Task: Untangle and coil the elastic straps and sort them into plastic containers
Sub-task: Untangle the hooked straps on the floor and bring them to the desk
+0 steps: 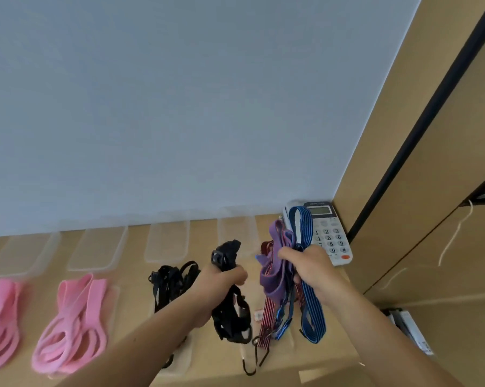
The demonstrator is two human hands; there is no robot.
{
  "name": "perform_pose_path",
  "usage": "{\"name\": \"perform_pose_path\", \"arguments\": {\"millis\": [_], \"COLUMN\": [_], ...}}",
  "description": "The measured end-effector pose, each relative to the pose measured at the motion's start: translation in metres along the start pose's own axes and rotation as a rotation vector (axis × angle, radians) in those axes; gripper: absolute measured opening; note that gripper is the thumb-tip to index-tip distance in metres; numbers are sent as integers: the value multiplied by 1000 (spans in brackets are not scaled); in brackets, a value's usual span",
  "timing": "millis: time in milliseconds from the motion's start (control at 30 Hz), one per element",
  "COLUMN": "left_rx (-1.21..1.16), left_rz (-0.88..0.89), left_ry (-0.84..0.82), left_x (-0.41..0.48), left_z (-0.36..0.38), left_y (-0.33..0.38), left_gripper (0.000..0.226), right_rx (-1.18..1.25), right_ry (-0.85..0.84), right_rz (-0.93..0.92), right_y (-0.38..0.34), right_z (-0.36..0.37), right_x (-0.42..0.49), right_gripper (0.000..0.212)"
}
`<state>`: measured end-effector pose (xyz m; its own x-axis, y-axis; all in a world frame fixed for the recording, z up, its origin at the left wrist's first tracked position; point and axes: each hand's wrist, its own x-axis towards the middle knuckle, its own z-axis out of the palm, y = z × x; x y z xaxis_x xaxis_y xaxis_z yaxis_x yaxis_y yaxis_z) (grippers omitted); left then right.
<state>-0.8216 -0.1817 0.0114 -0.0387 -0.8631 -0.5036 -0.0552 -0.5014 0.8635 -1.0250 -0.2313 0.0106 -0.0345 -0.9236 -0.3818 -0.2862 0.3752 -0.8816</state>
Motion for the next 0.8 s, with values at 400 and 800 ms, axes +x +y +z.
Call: {"name": "perform_pose_path", "arguments": {"millis": [400,800], "left_rx": [-138,138], "left_rz": [-262,-269], "left_ry": [144,246], "left_x": [8,25], "left_z": [-60,-113], "left_y": [-44,-43], "left_gripper": [19,34], "right_rx": [-22,-647], "right_ry": [103,333], "right_rz": [181,-183], "right_y": [59,63], "right_z": [32,62], "right_x": [79,49], "right_gripper": [31,85]}}
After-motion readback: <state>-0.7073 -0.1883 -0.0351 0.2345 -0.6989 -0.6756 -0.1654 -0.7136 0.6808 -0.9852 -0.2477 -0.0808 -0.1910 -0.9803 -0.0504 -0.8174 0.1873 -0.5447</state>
